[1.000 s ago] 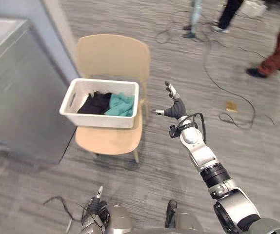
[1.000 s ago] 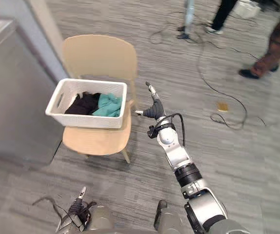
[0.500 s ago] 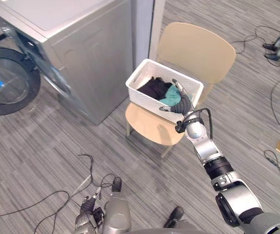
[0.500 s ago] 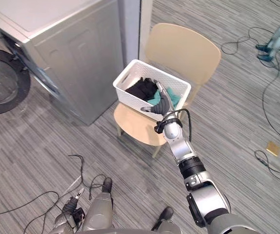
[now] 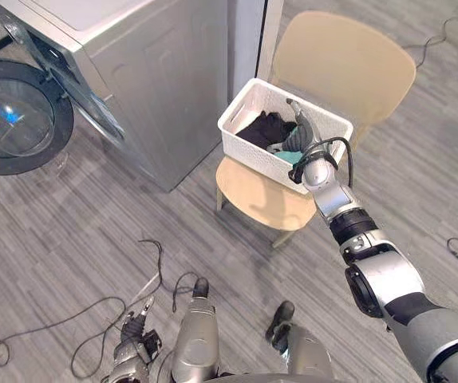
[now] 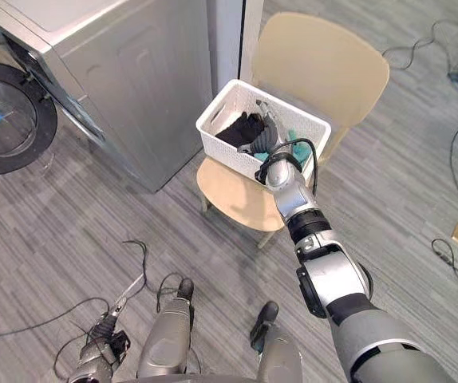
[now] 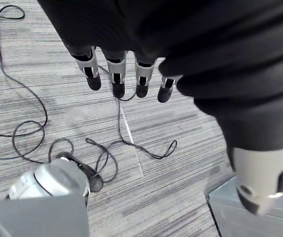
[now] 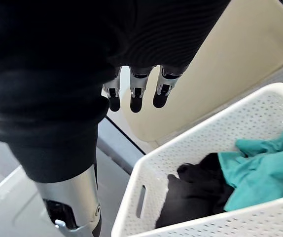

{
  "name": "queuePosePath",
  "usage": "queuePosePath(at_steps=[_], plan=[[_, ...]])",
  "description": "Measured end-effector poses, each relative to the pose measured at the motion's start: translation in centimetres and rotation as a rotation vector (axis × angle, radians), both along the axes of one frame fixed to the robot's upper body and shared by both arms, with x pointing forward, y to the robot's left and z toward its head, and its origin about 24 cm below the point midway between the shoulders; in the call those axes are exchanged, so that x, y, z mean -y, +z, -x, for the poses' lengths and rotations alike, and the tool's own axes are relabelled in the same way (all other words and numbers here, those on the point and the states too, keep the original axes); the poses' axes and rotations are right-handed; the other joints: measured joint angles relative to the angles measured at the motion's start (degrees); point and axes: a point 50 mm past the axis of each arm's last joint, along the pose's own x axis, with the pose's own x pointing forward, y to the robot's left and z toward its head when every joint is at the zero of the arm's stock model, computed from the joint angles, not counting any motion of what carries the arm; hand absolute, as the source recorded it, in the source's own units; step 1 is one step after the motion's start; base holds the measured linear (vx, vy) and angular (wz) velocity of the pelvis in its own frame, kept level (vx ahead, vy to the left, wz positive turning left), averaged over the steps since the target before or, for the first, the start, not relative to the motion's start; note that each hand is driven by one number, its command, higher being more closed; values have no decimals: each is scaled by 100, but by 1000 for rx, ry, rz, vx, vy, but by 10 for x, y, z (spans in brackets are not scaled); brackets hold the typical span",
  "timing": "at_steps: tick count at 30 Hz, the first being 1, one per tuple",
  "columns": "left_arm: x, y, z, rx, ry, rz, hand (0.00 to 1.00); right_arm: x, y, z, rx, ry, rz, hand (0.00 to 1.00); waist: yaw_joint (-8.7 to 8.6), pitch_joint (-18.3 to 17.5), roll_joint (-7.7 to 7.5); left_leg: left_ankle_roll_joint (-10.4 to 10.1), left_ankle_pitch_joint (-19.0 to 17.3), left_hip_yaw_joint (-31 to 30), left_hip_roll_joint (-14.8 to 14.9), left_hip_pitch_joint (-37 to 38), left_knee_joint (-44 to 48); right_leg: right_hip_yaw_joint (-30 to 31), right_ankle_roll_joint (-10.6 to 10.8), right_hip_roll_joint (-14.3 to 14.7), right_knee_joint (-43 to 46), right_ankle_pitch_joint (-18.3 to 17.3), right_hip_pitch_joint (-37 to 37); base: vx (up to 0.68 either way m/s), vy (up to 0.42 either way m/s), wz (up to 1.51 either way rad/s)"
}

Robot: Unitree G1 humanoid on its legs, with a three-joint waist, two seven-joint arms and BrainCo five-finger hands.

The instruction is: Pick up the laundry basket with both hands and put the clothes into the washing machine.

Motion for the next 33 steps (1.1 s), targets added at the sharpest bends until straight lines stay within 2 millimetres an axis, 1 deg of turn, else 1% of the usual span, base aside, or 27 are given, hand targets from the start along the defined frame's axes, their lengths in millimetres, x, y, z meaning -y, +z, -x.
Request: queuePosePath(at_steps=[1,2,3,4,5,6,7,8,9,10,11,13,14,15,17,18,19,21,22,24,25,27,28,31,33], plan=[[3,2,-6,15,-4,7,0,8,-7,1,-23,-25,6,0,-15,0,-1,-72,58,-240,17,-11,-7,-10,-41,39,210,-214,13,165,-247,96],[5,2,-8,21,-3,11,0,10,-10,2,-33,-33,6,0,-1,0,-1,-84,66,-297,50,-12,7,-95,-72,38,280,-318,52,184,-264,79],[8,1,-8,29,20,31,0,4,-15,4,-45,-20,3,0,22,5,-10,-91,57,-435,139,-17,162,-241,-136,113,446,-545,177,118,-179,51],[9,1,-7,40,52,49,0,-1,-17,6,-41,-6,-2,0,22,5,-9,-86,38,-455,181,-57,329,-271,-157,146,512,-625,245,142,-225,48],[9,1,-4,50,91,63,0,-10,-17,8,-29,19,-12,0,31,14,5,-41,-59,-476,252,-140,745,-304,-202,230,566,-732,397,154,-234,27],[9,1,1,60,123,68,0,-28,-15,12,-13,71,-20,0,39,43,58,37,-183,-490,404,-317,1499,-416,-276,404,612,-823,636,148,-231,14],[8,1,3,61,130,65,0,-38,-13,14,-5,102,-24,0,57,48,67,61,-196,-523,470,-407,1842,-437,-288,492,646,-870,736,118,-215,3],[6,2,3,68,133,59,0,-53,-10,17,13,146,-38,0,103,40,61,67,-196,-550,596,-566,2299,-479,-335,597,729,-1013,858,76,-174,12],[5,5,-1,89,138,61,0,-61,-6,19,28,168,-51,0,152,21,33,66,-199,-519,655,-666,2403,-572,-383,623,763,-1166,908,71,-167,25],[6,6,-4,99,137,64,0,-63,-4,19,34,174,-53,0,156,20,31,64,-200,-498,705,-687,2355,-619,-386,626,764,-1180,897,62,-134,36],[8,9,-8,123,149,76,0,-66,-2,18,36,180,-50,0,165,7,21,57,-199,-351,779,-652,2100,-679,-389,628,760,-1177,792,42,-90,34],[12,9,-9,132,154,88,0,-69,-1,15,20,179,-32,0,172,6,19,23,-181,-131,808,-634,1695,-734,-420,605,636,-1151,674,24,-38,22],[13,7,-6,125,158,94,0,-69,-6,12,-11,171,-22,0,201,7,20,-45,-134,-11,818,-602,1573,-740,-414,606,491,-1095,693,22,16,-6],[15,5,-2,112,161,98,0,-70,-10,11,-33,170,-9,0,269,6,20,-88,-101,57,829,-554,1571,-707,-400,618,360,-995,749,19,18,-19],[15,2,4,98,168,100,0,-71,-7,9,-33,175,10,0,340,3,29,-87,-102,176,874,-419,1450,-631,-351,655,155,-822,804,6,36,-42],[16,2,6,92,152,88,0,-76,6,7,-2,189,41,0,357,1,36,-86,-103,310,930,-413,1356,-511,-330,734,-126,-624,793,-8,74,-49],[17,2,5,93,149,87,0,-79,12,6,18,197,62,0,350,4,42,-86,-103,350,938,-452,1356,-487,-316,750,-233,-560,771,-21,76,-43],[19,4,0,97,119,76,0,-81,34,3,96,203,180,0,365,-2,95,-79,-108,428,945,-646,1356,-371,-270,796,-571,-253,602,-60,113,-36],[19,4,-1,98,106,72,0,-80,38,2,110,200,207,0,385,2,104,-75,-110,439,934,-695,1354,-351,-246,792,-636,-204,565,-78,142,-37],[19,7,-7,113,88,62,0,-69,46,-3,130,162,291,0,501,1,124,-58,-121,542,901,-830,1285,-226,-210,757,-770,-47,343,-72,134,-29],[18,10,-14,135,82,56,0,-54,52,-8,144,114,375,0,596,7,176,-49,-126,580,859,-934,1183,-210,-175,706,-802,28,173,-63,113,-17],[19,14,-22,159,64,47,0,-37,54,-11,143,68,423,0,662,24,250,-48,-125,564,816,-1036,1129,-226,-162,676,-791,76,48,-60,121,0],[15,16,-24,165,56,34,0,-31,56,-13,139,51,434,0,652,28,262,-44,-122,558,790,-1041,1042,-228,-161,650,-755,77,-28,-67,110,4],[20,19,-33,195,51,51,0,-10,76,-17,165,-17,464,0,651,81,360,41,-50,546,721,-1093,885,-254,-161,580,-671,77,-193,-53,37,7],[29,23,-42,226,19,63,0,15,102,-18,219,-102,483,0,641,91,399,55,160,519,595,-1206,578,-333,-152,485,-642,122,-432,-66,18,16]])
